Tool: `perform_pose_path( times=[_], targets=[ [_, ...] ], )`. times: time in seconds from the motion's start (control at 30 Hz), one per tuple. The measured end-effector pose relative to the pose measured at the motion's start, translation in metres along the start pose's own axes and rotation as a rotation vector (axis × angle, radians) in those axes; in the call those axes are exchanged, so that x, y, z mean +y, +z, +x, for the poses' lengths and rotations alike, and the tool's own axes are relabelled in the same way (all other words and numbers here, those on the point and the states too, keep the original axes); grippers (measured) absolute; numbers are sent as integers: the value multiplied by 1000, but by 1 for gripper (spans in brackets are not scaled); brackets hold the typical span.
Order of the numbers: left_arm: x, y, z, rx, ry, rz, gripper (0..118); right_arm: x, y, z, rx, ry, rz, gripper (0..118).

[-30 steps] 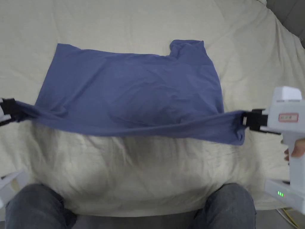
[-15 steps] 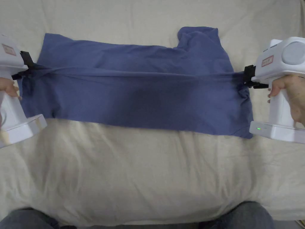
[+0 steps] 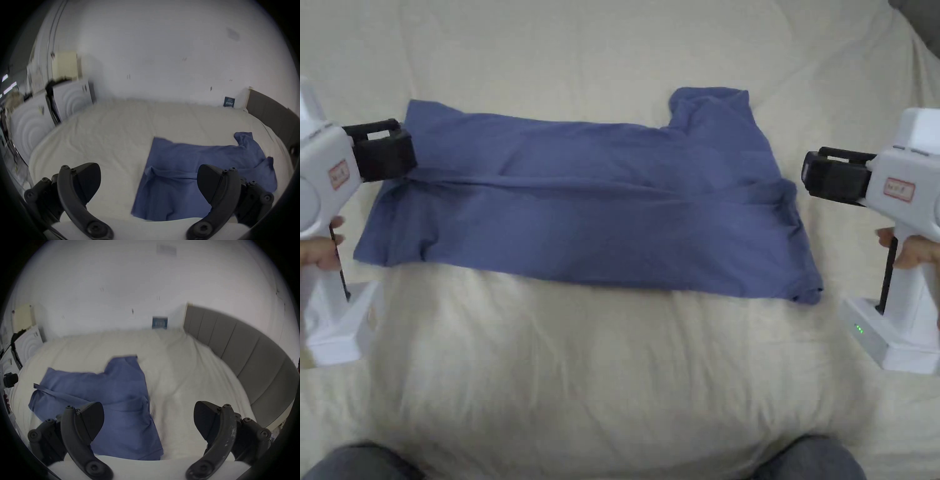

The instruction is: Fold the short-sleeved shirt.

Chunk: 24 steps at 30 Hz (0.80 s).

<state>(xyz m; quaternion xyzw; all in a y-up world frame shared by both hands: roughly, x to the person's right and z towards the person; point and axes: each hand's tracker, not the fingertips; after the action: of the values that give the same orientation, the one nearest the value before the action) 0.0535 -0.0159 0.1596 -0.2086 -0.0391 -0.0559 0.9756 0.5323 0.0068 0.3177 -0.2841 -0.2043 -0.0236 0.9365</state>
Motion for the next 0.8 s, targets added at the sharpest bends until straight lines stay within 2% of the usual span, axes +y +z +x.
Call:
perform_pose_path(
  times=[0.13,0.2,0.27,0.3,0.33,0.4,0.43,0.47,0.53,0.8],
  targets=[
    [-7,66,6,24,-57,138,118,-21,74,-10,-9,-11,192,118],
    [-10,90,8,7,-53,165,112,-33,102,-14,-2,-22,249,118],
    [-17,110,13,10,-53,189,83,-45,123,-17,8,-34,287,118],
    [-20,119,15,3,-53,196,67,-50,133,-19,23,-40,303,113],
    [-22,125,15,-1,-53,195,45,-55,141,-21,21,-44,312,97],
    [-27,136,17,-24,-45,194,18,-63,152,-23,24,-49,324,62],
    [-29,141,18,-34,-39,189,4,-65,156,-24,28,-54,324,37],
    [-31,145,18,-44,-36,186,0,-66,158,-25,31,-60,322,22],
    [-34,153,18,-66,-38,188,0,-70,162,-26,42,-70,325,2],
    [-26,159,13,-114,7,133,0,-70,162,-30,64,-89,311,1]
  ],
)
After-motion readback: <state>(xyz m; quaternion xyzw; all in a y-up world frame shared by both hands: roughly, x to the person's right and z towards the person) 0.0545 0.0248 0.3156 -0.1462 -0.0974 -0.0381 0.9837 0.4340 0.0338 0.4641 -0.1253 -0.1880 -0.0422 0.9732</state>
